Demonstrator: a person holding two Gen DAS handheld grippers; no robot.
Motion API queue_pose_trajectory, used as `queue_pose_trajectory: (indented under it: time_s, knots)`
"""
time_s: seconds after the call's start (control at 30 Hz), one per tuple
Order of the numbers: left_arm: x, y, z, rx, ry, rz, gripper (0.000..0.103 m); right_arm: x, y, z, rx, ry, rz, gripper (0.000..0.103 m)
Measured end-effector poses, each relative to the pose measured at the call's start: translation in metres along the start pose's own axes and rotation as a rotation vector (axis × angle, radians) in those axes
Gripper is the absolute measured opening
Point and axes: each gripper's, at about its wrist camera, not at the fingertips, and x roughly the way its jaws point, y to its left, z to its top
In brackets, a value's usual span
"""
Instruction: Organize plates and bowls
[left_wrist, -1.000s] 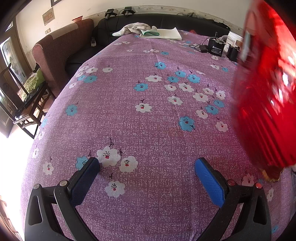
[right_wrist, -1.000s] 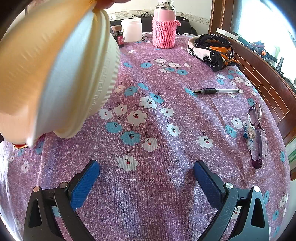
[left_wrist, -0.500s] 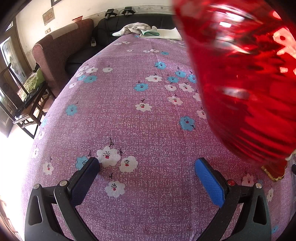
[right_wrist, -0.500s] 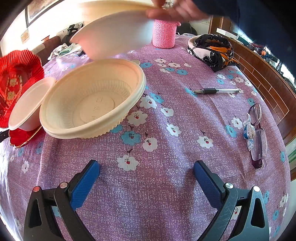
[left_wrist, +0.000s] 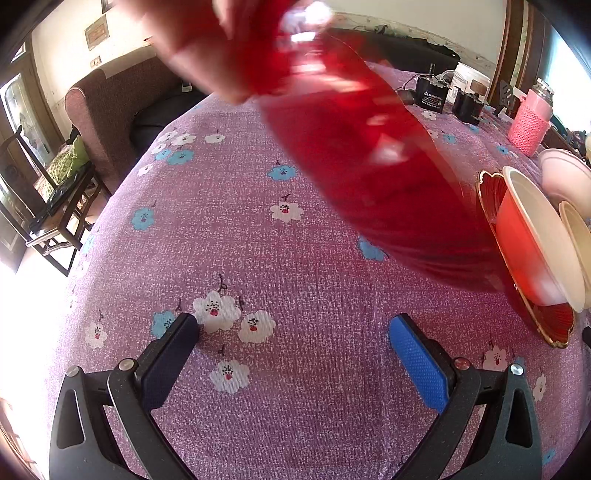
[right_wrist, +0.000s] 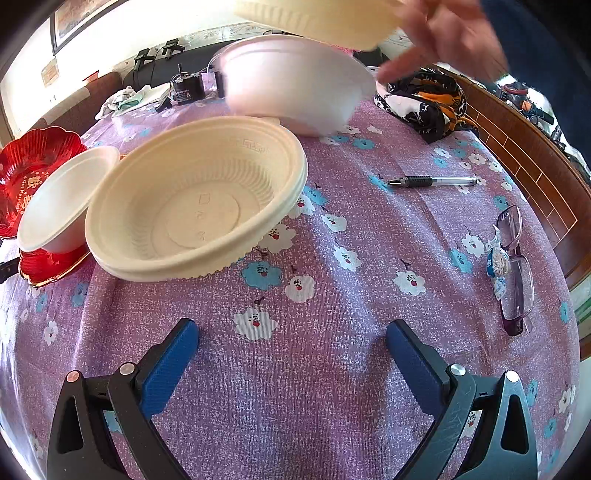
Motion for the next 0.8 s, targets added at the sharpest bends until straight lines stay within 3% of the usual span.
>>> queue_pose_trajectory:
  time_s: [0.8]
  knots:
    - [0.0,0.0027,-0.0004,0.0,-0.001,0.001,0.103,0.0,-0.0003,-0.0004,0.0,0.0,0.0,0.102]
